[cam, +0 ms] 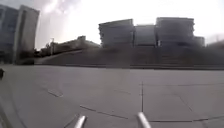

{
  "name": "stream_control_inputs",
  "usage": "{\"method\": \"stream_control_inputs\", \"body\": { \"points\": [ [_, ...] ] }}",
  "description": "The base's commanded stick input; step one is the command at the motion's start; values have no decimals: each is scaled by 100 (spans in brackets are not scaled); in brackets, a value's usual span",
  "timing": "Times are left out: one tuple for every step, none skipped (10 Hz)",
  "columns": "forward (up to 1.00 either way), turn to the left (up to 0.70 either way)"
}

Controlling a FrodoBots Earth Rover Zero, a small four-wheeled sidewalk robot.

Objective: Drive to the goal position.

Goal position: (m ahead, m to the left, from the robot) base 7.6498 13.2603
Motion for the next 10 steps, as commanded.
{"method": "stream_control_inputs", "body": {
  "points": [
    [100, 27],
    [100, 27],
    [100, 27],
    [100, 27],
    [100, 27],
    [100, 27],
    [100, 27],
    [100, 27],
    [100, 27],
    [100, 25]
  ]
}}
